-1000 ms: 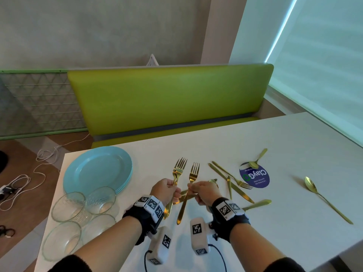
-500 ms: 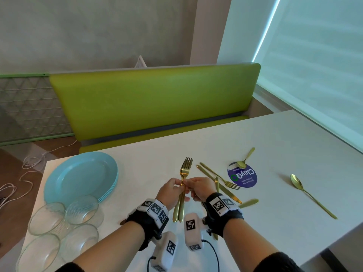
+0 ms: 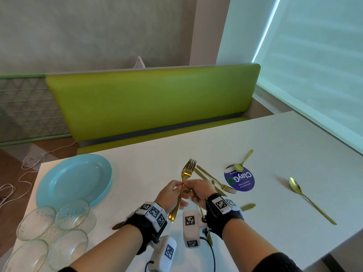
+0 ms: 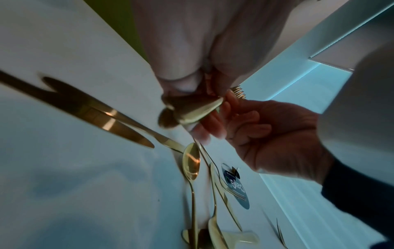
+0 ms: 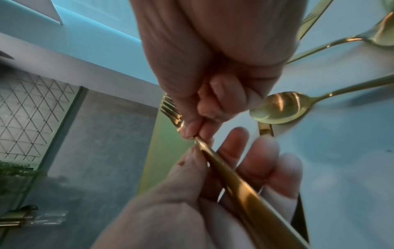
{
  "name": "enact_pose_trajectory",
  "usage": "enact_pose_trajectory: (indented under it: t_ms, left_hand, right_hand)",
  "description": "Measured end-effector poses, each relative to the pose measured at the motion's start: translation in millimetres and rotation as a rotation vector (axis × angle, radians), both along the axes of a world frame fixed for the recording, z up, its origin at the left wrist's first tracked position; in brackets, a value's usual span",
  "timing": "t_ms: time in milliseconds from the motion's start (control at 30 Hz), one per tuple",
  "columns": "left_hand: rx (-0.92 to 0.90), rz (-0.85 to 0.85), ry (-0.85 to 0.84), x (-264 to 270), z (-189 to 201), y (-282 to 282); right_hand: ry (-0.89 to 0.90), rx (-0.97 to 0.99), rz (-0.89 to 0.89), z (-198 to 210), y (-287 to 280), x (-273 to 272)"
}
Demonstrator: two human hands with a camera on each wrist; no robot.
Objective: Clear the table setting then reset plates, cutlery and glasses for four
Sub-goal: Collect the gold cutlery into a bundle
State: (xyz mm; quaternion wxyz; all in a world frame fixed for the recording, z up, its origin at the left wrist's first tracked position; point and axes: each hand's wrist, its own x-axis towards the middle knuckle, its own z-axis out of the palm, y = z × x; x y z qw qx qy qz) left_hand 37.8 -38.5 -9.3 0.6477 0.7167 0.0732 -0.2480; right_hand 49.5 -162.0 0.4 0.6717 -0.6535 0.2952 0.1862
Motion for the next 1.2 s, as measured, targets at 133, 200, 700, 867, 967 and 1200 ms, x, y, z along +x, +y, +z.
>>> enact_pose_trajectory:
  t_ms: [133,200,700,867,967,1200]
  left_hand:
    - [0.045,0.026,-0.017,3.9,-5.8,-6.8]
    - [0.091,0.035,-0.026,8.2,-9.9,-10.1]
    - [0.248,0.17,0.04,44.7,-23.8,-4.8]
    - [0.256,0.187,0.041,48.3,-26.4,-10.3]
    - [0.263,0.177,0.024,49.7,-27.0,-11.8]
    - [0.355,0.145,-0.012,52.7,-26.1,-8.8]
  right_hand:
    - [-0.021,-0.029,0.021,-2.7,-2.0,1.3]
    - [-0.035,-0.085,0.07,0.1,-4.8,4.5]
    - [0.077,-1.088,0.434,-36.2,-113.8,58.6]
    - [0.06,-1.179,0.549,-44.6,-109.8,65.2]
    - [0.054,-1.245,0.58,-41.6,-109.7,64.2]
    - [-0.088,-1.489,0.685,-19.5,-114.0,59.6]
